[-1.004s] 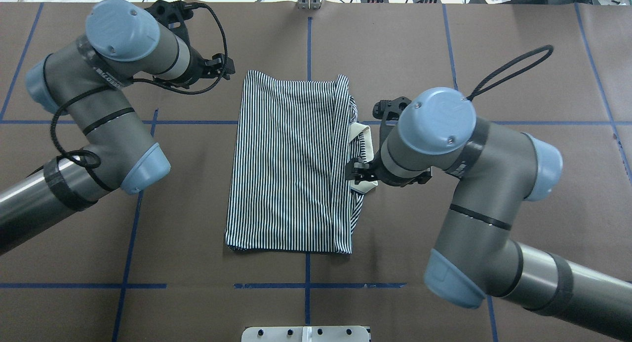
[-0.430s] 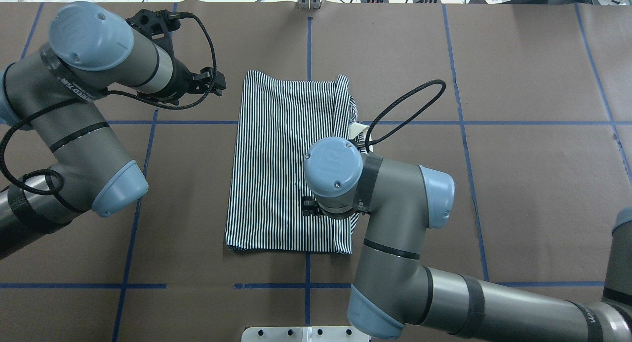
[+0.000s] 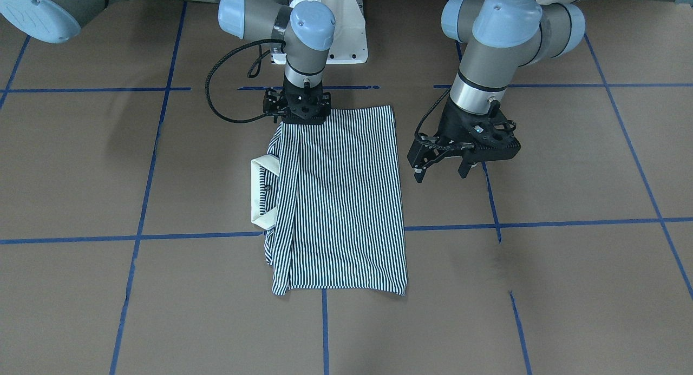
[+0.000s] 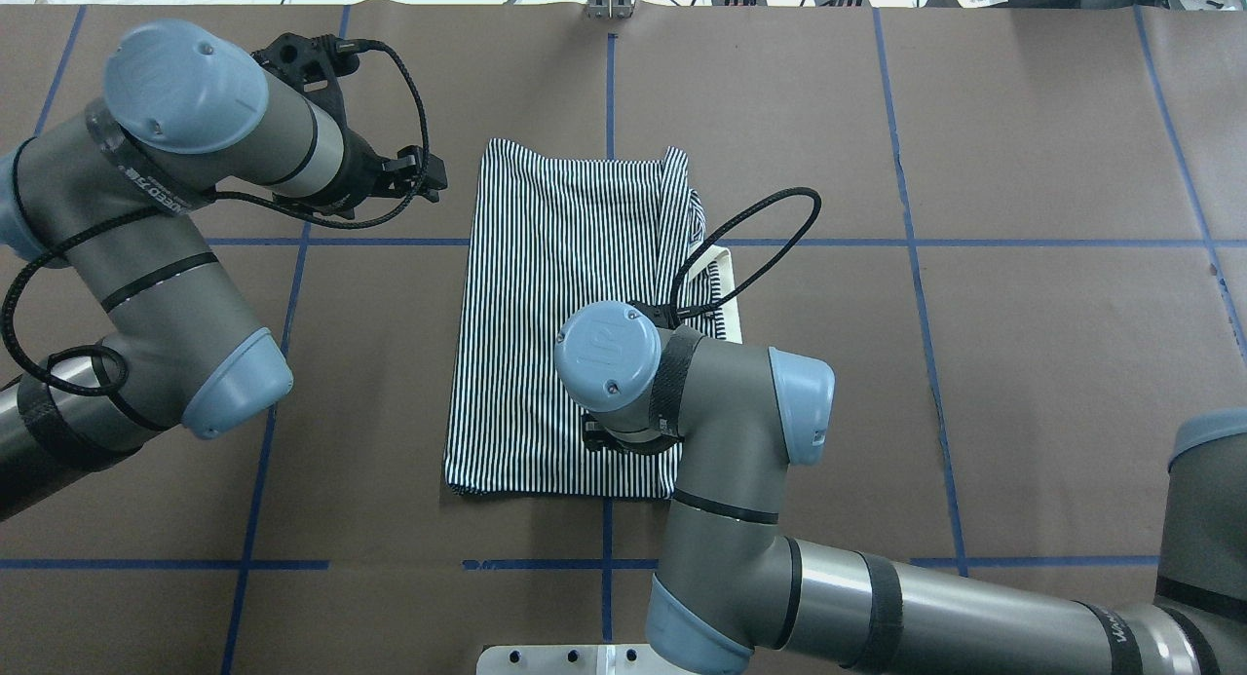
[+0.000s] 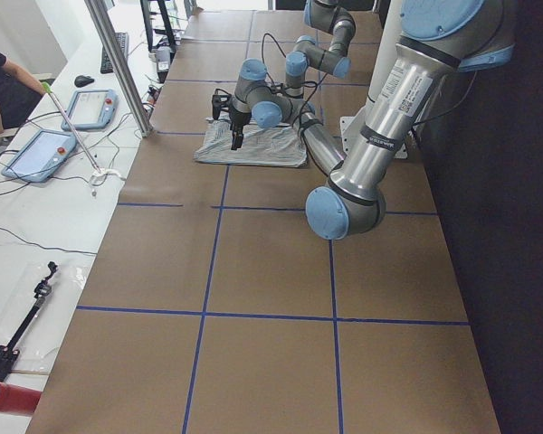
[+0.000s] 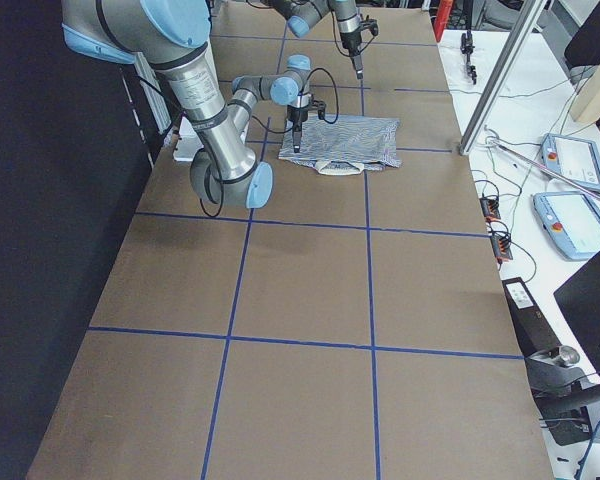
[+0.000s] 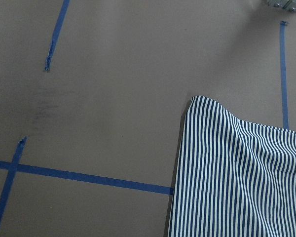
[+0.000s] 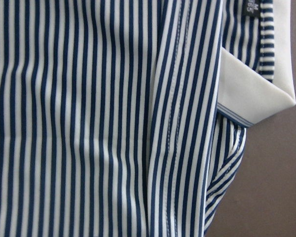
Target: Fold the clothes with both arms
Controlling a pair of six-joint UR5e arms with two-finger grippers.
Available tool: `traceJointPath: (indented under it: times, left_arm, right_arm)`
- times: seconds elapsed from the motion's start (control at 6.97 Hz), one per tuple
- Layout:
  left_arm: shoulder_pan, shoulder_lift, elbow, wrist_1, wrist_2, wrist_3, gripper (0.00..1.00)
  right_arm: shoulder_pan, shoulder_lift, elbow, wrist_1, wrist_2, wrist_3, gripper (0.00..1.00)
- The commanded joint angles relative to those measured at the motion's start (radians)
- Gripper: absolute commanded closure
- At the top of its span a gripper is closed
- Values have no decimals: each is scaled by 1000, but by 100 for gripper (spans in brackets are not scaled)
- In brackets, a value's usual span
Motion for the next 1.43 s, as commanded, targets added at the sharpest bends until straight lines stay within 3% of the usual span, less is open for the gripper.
traceJointPath:
  times: [0.0, 0.57, 1.29]
  left_arm:
    - [4, 1, 2, -2, 3, -1, 0]
    - [5, -2, 4, -4, 3, -4, 0]
    - [6, -10, 7, -27, -2, -10, 0]
  right_arm:
    - [-7, 8, 3, -72, 8, -33, 0]
    - [-14, -7, -9, -76, 5, -62, 0]
    - [-5, -25, 1, -186, -11, -114, 0]
